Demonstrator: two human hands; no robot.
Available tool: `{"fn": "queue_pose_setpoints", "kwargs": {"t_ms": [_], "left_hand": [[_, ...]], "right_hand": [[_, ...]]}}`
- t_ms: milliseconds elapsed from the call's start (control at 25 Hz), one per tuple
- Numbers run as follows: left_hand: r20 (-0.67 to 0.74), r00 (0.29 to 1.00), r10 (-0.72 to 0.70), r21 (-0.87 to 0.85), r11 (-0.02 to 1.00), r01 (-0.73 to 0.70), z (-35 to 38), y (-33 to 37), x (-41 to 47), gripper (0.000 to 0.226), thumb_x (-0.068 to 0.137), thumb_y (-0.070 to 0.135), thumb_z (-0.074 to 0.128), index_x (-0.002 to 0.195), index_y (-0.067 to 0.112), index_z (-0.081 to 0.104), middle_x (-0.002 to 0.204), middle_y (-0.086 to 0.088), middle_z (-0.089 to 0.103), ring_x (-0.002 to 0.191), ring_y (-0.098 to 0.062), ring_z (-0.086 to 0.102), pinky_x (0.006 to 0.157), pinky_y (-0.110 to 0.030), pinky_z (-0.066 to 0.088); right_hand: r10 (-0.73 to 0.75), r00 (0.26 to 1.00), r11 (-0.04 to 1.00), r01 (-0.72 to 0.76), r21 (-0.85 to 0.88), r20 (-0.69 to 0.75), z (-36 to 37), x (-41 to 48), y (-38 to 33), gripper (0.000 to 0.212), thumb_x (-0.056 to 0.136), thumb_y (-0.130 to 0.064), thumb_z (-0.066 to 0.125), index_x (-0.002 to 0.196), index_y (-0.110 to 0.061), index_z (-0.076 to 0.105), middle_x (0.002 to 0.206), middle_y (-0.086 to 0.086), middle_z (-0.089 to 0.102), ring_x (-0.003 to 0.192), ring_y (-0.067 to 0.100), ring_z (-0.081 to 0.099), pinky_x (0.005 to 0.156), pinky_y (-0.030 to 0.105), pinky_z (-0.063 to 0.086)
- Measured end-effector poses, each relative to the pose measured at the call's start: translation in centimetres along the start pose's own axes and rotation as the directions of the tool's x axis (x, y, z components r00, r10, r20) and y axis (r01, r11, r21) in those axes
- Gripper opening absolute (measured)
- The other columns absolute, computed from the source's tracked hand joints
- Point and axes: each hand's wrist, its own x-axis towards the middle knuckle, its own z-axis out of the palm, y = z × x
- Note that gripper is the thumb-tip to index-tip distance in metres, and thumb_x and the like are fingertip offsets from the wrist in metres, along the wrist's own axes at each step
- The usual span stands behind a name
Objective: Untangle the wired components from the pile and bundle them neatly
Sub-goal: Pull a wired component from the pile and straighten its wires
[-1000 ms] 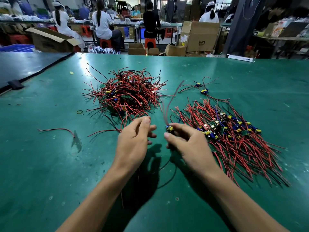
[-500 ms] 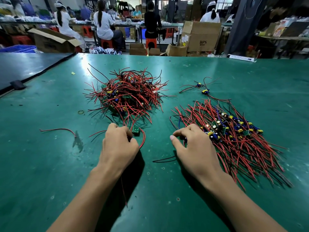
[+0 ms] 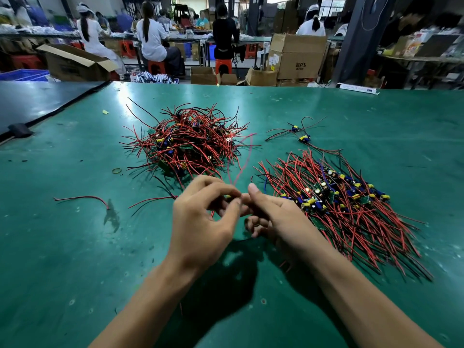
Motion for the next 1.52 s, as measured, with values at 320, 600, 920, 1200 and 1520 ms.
{"fn": "queue_pose_setpoints", "kwargs": {"t_ms": [320,600,920,1200,1520], "left_hand": [[0.293,0.917,-0.271,-0.193,0.923,0.334,1.2,0.1,-0.9,0.037,0.073,0.012,0.077,0.084,0.027,0.045,0.07,-0.015,0.062,0.054,-0.013,0.048,0.051,-0.03,0.039],[0.402,0.849,-0.343,-0.179,0.88,0.44,0.8,0.3,-0.6,0.046,0.068,-0.001,0.082,0.094,0.025,0.053,0.077,0.001,0.069,0.059,-0.013,0.057,0.061,-0.034,0.053],[0.53,0.664,-0.527,-0.34,0.586,0.736,0.7,0.4,0.1,0.004,0.088,0.008,0.067,0.091,0.006,0.066,0.073,-0.006,0.071,0.068,-0.014,0.066,0.059,-0.021,0.053],[0.653,0.558,-0.511,-0.354,0.445,0.822,0.4,0.3,0.0,0.016,0.083,0.012,0.069,0.068,0.015,0.071,0.063,-0.003,0.059,0.062,-0.015,0.052,0.058,-0.023,0.046],[0.706,0.525,-0.476,-0.298,0.473,0.829,0.7,0.7,0.4,0.011,0.073,0.006,0.074,0.065,0.012,0.071,0.066,-0.011,0.06,0.073,-0.025,0.047,0.063,-0.029,0.036]], "right_hand": [[-0.142,0.989,0.986,0.144,-0.078,0.033,-0.8,-0.4,-0.4,0.036,0.074,-0.047,0.082,0.095,-0.019,0.079,0.072,-0.003,0.069,0.062,0.008,0.05,0.054,0.018,0.04],[-0.31,0.94,0.898,0.241,-0.369,-0.141,-0.8,-0.6,-0.3,0.015,0.087,-0.024,0.076,0.078,-0.013,0.073,0.064,-0.009,0.066,0.054,-0.002,0.054,0.055,0.012,0.041],[-0.202,0.978,0.969,0.191,-0.156,-0.057,-1.3,-0.5,-0.6,0.021,0.092,-0.027,0.068,0.078,-0.012,0.075,0.051,-0.009,0.049,0.041,0.004,0.035,0.041,0.015,0.028],[-0.079,0.995,0.993,0.083,-0.082,0.056,-2.1,-0.7,-0.9,0.023,0.072,-0.033,0.081,0.085,-0.014,0.078,0.06,-0.003,0.058,0.043,0.005,0.036,0.041,0.016,0.027],[-0.116,0.957,0.978,0.156,0.138,-0.265,-2.2,0.1,-1.0,0.023,0.087,-0.02,0.072,0.079,0.0,0.065,0.054,-0.008,0.057,0.034,0.005,0.032,0.035,0.014,0.023]]}}
